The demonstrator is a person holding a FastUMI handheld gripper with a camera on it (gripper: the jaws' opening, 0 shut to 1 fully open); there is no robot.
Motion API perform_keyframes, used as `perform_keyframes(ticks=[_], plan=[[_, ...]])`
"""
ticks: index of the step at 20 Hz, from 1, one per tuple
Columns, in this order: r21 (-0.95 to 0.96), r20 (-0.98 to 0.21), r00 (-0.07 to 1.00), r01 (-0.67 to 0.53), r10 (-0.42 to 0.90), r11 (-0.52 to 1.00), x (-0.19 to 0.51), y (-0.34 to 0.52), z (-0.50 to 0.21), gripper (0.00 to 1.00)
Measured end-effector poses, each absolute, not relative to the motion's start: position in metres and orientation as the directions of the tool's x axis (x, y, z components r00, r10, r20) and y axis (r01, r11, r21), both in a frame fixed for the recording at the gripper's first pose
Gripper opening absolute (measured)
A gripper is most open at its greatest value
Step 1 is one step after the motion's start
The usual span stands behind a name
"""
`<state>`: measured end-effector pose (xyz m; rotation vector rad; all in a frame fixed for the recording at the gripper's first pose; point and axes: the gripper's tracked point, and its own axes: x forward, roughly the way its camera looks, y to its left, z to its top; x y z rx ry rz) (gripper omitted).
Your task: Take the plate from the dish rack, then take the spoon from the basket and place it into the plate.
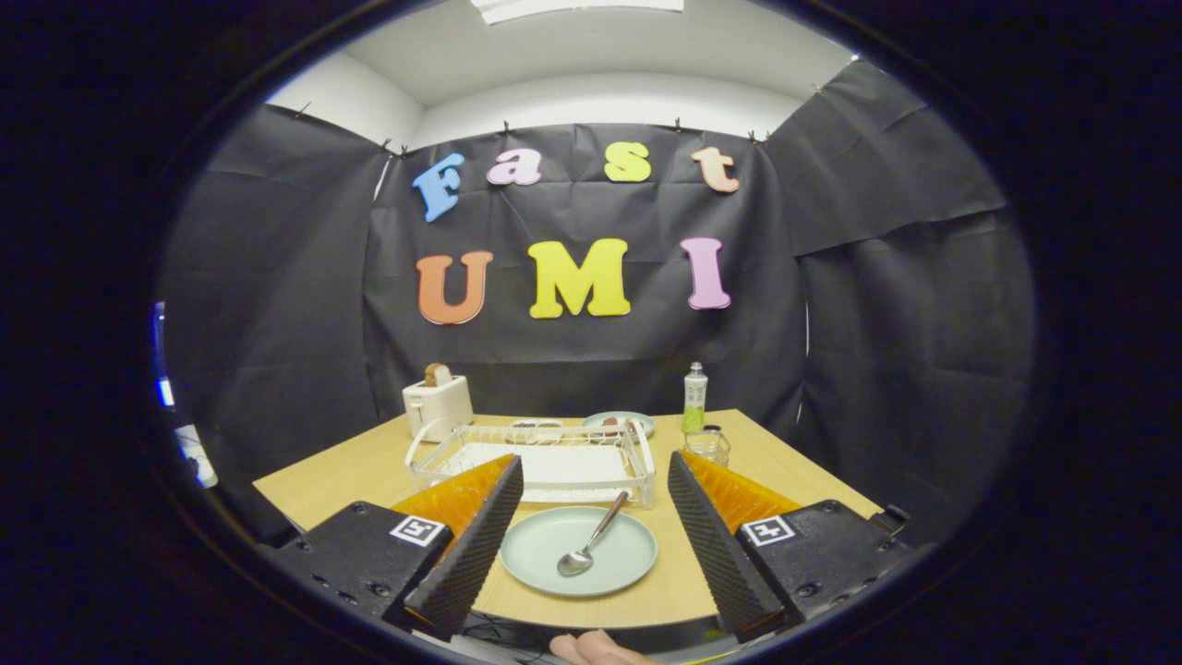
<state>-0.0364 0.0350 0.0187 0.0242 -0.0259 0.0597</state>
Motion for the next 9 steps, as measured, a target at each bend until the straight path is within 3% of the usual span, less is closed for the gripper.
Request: perform_keyframes(ticks=[9], plan=[[0.048,0.016,1.0,-0.021,0.021,0.999,-0.028,0.021,0.015,1.0]])
